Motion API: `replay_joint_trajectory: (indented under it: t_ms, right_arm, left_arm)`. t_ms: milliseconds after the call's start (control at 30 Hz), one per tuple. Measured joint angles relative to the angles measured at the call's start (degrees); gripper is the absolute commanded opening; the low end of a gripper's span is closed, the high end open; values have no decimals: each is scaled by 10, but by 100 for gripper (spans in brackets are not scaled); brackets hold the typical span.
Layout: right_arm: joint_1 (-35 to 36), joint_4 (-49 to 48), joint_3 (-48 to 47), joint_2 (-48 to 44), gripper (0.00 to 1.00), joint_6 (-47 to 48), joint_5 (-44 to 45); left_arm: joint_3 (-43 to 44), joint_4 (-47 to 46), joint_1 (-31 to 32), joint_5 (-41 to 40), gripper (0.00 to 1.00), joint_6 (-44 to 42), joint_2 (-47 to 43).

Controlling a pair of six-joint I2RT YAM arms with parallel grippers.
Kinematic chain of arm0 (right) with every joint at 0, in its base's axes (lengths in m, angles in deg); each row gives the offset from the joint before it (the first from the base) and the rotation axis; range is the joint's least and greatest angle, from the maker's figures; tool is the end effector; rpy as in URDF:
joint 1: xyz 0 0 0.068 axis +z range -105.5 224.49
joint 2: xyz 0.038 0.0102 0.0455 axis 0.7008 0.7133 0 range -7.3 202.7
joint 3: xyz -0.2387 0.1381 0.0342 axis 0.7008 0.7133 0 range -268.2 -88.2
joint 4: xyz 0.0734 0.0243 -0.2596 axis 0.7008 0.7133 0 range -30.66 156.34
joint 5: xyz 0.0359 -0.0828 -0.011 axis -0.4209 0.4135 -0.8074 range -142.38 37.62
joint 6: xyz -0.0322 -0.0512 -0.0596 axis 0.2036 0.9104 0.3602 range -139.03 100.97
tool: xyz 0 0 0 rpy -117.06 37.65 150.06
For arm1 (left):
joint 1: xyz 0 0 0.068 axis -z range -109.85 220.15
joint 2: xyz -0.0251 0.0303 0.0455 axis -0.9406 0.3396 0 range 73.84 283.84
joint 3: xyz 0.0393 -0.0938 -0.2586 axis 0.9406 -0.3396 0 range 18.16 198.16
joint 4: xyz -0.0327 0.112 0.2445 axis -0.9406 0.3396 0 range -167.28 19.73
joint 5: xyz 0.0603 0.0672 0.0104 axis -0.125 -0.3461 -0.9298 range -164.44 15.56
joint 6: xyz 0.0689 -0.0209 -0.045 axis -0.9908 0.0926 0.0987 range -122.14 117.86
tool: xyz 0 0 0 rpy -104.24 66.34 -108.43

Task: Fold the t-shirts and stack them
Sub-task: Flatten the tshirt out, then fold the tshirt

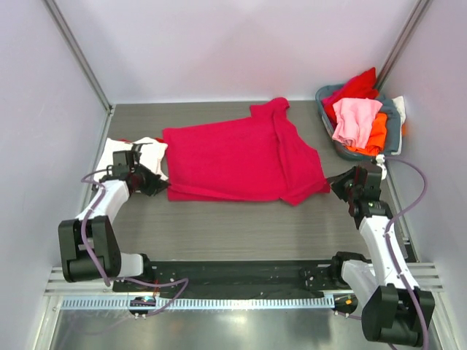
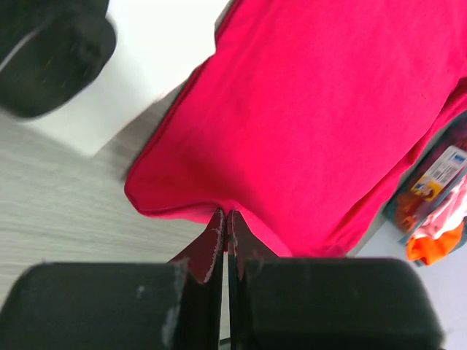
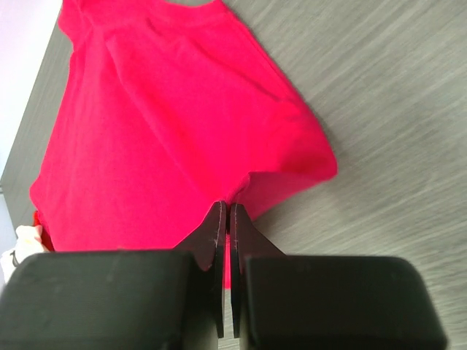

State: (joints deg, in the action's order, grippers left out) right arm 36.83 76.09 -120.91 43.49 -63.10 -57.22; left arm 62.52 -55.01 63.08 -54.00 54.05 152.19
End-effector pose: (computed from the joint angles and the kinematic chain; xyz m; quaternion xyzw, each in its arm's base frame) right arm 0.2314 -0.0247 0.2153 0.3688 0.8054 0.1800 0.4278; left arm 0.2916 0.0099 0.1647 -0.4500 0.8289 -0.2732 0.1892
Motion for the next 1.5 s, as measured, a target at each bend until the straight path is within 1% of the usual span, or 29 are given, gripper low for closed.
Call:
replay_joint_trajectory:
  t_ms: [200, 300, 467, 633, 867, 1133, 1333, 1500]
  right_arm:
    - [-1, 5, 75, -89, 1, 0, 21]
    - [-1, 22, 93, -131, 1, -1, 28]
    - [-1, 45, 96, -163, 1, 0, 54]
    - [-1, 95, 92, -186, 1, 0, 83]
    - [-1, 155, 72, -253, 1, -2, 112]
    - [-1, 194, 71, -251, 1, -51, 101]
    - [-1, 273, 50, -214, 1, -82, 120]
    - [-1, 318, 22, -235, 1, -96, 133]
  left_arm:
    - [-40, 14, 0, -10, 0, -35, -87]
    - [-61, 25, 0, -15, 0, -42, -135]
    - [-84, 41, 0, -21, 0, -44, -168]
    - [-104, 56, 0, -22, 0, -41, -186]
    - [-132, 59, 0, -27, 0, -24, -249]
    - [-153, 76, 1, -40, 0, -1, -266]
    - [-187, 95, 1, -51, 0, 20, -293]
    - [-197, 106, 1, -56, 0, 30, -317]
